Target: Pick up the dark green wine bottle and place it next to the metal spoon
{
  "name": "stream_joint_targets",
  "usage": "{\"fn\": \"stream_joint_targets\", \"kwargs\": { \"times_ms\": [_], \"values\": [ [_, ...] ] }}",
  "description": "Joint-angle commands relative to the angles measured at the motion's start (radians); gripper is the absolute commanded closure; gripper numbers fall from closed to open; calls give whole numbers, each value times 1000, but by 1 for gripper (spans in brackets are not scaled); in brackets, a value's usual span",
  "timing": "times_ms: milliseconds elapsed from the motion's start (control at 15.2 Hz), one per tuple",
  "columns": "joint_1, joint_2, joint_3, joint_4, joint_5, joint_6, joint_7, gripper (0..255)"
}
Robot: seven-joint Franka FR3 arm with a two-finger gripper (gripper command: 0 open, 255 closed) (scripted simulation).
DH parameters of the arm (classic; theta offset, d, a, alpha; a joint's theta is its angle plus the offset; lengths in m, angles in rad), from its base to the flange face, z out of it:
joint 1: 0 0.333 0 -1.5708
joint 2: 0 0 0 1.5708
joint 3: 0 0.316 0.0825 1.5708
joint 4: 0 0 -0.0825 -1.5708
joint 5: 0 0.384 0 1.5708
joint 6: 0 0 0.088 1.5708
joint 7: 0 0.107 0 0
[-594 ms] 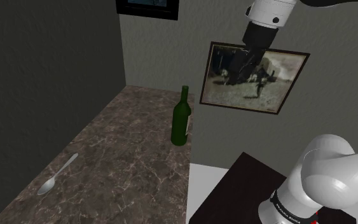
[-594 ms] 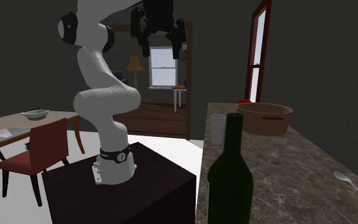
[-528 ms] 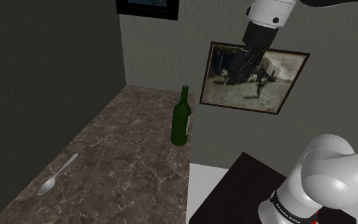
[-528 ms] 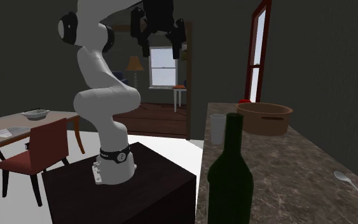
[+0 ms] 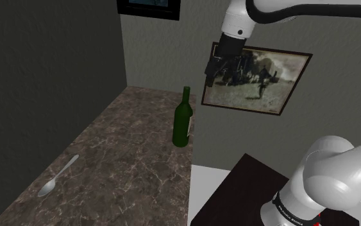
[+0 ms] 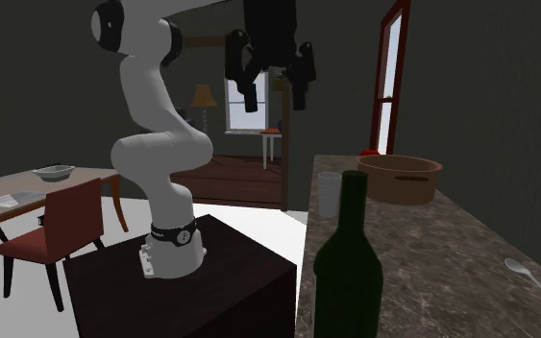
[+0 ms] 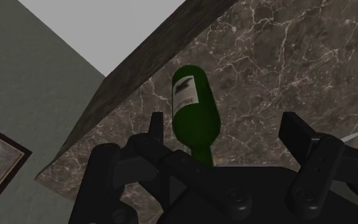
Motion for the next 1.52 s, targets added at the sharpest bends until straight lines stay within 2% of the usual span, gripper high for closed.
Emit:
{"fn": "stream_joint_targets", "kwargs": {
  "times_ms": [0,594,1056,1452],
  "values": [
    [-5,78,-3,26,4,51,4,0],
    [-22,405,-17,192,26,201,21,0],
    [-20,427,-14,121,28,294,20,0],
    [-20,430,-13,116,28,301,20,0]
  ]
}}
